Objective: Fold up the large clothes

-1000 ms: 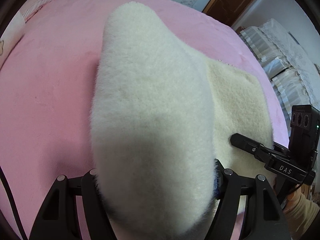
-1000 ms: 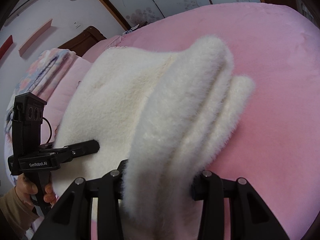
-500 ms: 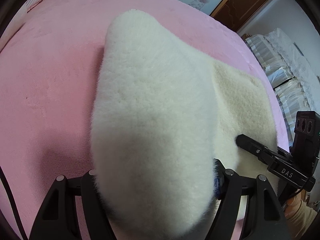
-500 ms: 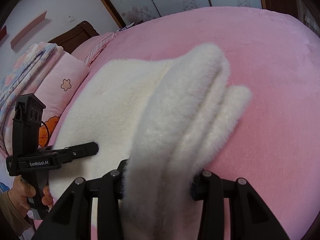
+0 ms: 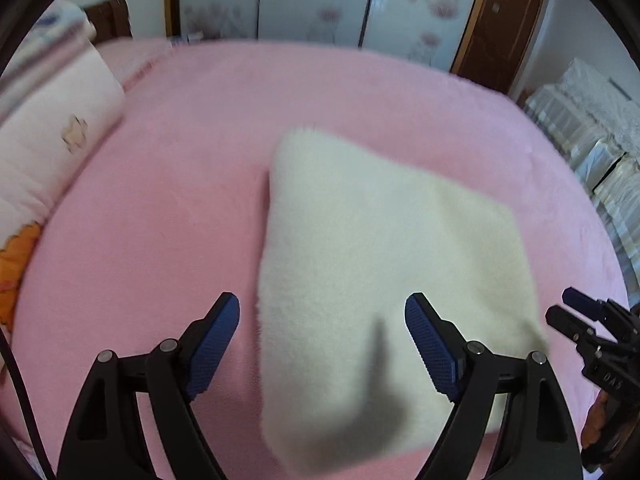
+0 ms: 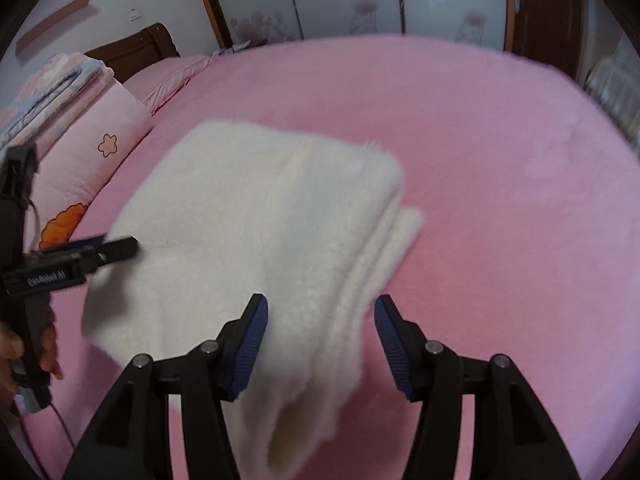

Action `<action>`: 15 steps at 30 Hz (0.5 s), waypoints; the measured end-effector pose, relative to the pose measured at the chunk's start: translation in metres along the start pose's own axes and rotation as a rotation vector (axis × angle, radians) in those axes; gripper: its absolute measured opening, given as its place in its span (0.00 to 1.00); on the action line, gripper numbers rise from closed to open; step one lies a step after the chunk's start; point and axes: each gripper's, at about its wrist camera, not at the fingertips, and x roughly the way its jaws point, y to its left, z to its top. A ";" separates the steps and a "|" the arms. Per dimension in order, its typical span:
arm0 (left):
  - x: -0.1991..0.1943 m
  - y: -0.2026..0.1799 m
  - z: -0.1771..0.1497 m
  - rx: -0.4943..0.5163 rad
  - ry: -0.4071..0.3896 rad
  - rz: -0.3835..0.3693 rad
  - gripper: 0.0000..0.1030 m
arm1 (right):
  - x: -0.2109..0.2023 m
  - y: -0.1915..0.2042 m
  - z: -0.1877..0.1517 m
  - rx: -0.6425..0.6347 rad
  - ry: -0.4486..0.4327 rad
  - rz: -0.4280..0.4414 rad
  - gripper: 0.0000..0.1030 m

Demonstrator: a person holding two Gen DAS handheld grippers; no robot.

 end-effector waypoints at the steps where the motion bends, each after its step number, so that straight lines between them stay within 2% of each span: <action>1: -0.014 -0.007 -0.001 0.011 -0.035 -0.006 0.82 | -0.014 0.004 -0.003 -0.014 -0.044 -0.006 0.54; 3: -0.034 -0.019 -0.010 0.051 -0.090 -0.011 0.82 | -0.031 0.015 -0.011 -0.049 -0.099 -0.001 0.54; 4: -0.039 -0.027 -0.017 0.080 -0.108 -0.009 0.80 | -0.034 0.022 -0.015 -0.064 -0.096 0.015 0.52; 5: -0.041 -0.034 -0.022 0.113 -0.116 -0.005 0.73 | -0.034 0.028 -0.018 -0.071 -0.090 0.042 0.40; 6: -0.039 -0.038 -0.028 0.146 -0.110 0.003 0.67 | -0.031 0.037 -0.023 -0.080 -0.071 0.073 0.21; 8: -0.017 -0.051 -0.040 0.180 -0.030 0.054 0.32 | -0.020 0.046 -0.031 -0.096 -0.030 0.069 0.11; 9: -0.004 -0.053 -0.039 0.169 0.010 0.080 0.26 | -0.011 0.052 -0.038 -0.104 -0.006 0.045 0.11; 11: 0.012 -0.038 -0.047 0.098 0.072 0.106 0.22 | 0.003 0.052 -0.046 -0.104 0.022 -0.001 0.10; 12: 0.015 -0.031 -0.049 0.059 0.071 0.090 0.22 | 0.007 0.048 -0.050 -0.097 0.033 -0.027 0.03; 13: 0.017 -0.027 -0.050 0.044 0.073 0.084 0.20 | 0.012 0.041 -0.054 -0.084 0.044 -0.044 0.00; 15: 0.022 -0.018 -0.050 0.031 0.083 0.080 0.14 | 0.018 0.030 -0.058 -0.054 0.067 -0.031 0.00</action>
